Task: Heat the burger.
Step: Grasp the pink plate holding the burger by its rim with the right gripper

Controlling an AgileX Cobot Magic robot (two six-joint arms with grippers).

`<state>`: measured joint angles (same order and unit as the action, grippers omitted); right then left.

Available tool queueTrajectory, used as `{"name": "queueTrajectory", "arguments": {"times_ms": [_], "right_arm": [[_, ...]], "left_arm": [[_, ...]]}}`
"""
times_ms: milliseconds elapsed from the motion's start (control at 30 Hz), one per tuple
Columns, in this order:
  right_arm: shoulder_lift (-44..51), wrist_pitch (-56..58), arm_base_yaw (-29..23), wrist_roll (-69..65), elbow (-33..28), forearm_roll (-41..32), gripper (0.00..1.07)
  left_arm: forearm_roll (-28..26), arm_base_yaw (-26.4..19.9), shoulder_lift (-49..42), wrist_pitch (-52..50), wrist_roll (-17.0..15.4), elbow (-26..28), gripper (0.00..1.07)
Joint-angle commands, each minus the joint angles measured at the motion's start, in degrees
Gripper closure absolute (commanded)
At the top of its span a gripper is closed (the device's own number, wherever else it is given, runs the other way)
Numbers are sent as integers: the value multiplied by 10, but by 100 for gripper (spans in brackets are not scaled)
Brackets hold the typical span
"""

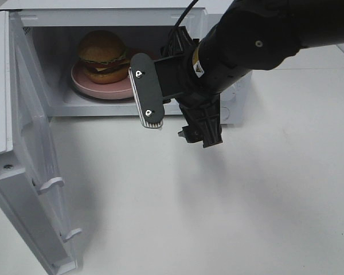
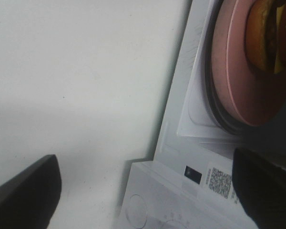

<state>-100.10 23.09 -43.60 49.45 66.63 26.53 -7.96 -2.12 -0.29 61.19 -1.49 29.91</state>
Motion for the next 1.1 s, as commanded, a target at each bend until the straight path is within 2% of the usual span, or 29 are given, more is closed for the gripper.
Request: {"name": "queueTrajectory", "arguments": {"times_ms": [33, 533, 767, 867, 933, 1100], "right_arm": [[-18, -10, -1, 2, 19, 6, 16], [-130, -13, -1, 1, 132, 6, 21], [-193, 7, -1, 0, 205, 6, 23], [-200, 8, -1, 0, 214, 6, 23], [-230, 17, 1, 0, 250, 6, 24], [-264, 23, 1, 0, 285, 5, 25]], "left_arm": [[0, -1, -11, 0, 1, -3, 9], [0, -1, -11, 0, 1, -3, 9], [0, -1, -11, 0, 1, -3, 9], [0, -1, -11, 0, 1, -3, 9], [0, -1, -11, 0, 1, -3, 9], [0, -1, -11, 0, 1, -3, 9]]}}
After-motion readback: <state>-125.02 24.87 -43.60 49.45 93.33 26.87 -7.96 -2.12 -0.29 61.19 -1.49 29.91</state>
